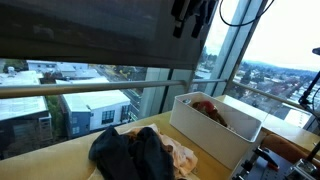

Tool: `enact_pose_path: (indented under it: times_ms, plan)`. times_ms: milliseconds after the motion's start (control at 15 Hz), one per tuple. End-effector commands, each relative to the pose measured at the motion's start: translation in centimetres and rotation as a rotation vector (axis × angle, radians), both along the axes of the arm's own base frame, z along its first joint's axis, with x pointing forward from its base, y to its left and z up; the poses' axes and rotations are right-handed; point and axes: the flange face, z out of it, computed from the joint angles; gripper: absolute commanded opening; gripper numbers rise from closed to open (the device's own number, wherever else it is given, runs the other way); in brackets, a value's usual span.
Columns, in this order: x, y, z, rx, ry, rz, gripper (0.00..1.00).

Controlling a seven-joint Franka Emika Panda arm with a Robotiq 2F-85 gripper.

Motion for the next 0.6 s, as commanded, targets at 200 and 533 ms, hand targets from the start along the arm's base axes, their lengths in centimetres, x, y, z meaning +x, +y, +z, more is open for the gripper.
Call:
enact_pose_path:
  times_ms: [200,533]
  plan:
    - [4.9,-13.1,-2.9,-0.001,-0.013,-0.130,1.00]
    - [6.8,-23.7,-9.7,0.024,0.009,-0.258,1.00]
